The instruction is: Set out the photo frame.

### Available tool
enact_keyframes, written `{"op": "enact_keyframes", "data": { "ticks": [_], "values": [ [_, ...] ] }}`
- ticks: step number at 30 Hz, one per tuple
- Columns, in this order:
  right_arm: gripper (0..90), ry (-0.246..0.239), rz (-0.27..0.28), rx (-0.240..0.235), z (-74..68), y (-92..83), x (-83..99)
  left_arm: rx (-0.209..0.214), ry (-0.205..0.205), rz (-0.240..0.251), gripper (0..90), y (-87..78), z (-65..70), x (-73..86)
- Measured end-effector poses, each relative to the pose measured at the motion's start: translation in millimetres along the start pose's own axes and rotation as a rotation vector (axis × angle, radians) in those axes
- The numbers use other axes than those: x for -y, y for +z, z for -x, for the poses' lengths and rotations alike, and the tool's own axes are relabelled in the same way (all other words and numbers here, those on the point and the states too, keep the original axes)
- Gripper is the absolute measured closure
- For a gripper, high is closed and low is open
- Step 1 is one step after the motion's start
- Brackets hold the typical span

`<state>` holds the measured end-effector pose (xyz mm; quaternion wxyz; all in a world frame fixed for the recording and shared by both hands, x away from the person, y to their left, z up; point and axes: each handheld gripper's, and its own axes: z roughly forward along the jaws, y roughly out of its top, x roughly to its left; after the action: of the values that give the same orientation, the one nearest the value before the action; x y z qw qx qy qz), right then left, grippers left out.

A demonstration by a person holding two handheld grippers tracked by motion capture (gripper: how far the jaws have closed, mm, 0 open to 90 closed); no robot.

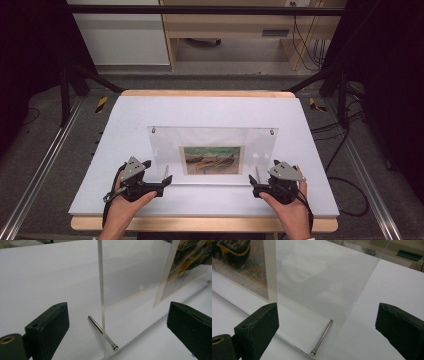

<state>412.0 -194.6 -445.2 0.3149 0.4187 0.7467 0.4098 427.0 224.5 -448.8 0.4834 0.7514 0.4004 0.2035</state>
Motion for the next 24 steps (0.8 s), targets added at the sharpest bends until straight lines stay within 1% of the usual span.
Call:
{"op": "enact_keyframes", "data": {
  "ticks": [2,4,7,8,10,14,21,24],
  "values": [
    [4.6,-0.007,0.014,0.000,-1.2,-1.5,-0.8,-0.004,0.000,0.005,3.8,-0.5,-0.1,-0.6],
    [4.6,-0.014,0.024,-0.002,-2.7,-2.9,-1.2,-0.007,0.009,0.014,3.9,-1.8,0.4,-1.2],
    [4.6,-0.017,0.028,-0.005,-3.7,-5.2,-1.3,-0.010,0.019,0.020,4.0,-3.8,1.7,-1.2],
    [4.7,-0.011,0.027,-0.009,-4.5,-5.7,-1.5,-0.007,0.028,0.018,4.0,-4.4,2.1,-0.9],
    [4.8,-0.017,0.031,-0.006,-4.2,-6.9,-1.6,-0.011,0.038,0.018,3.9,-5.4,3.2,-0.7],
    [5.4,-0.005,0.044,0.000,-3.2,-10.1,-2.7,-0.009,0.056,0.029,4.0,-7.4,4.9,-1.1],
    [5.8,0.021,0.044,0.013,-0.3,-17.1,-2.1,-0.005,0.070,0.034,4.0,-11.9,6.9,-1.2],
    [6.3,0.029,0.055,0.017,-0.3,-20.7,-3.0,-0.009,0.077,0.036,4.1,-14.5,8.2,-1.5]
  ]
}}
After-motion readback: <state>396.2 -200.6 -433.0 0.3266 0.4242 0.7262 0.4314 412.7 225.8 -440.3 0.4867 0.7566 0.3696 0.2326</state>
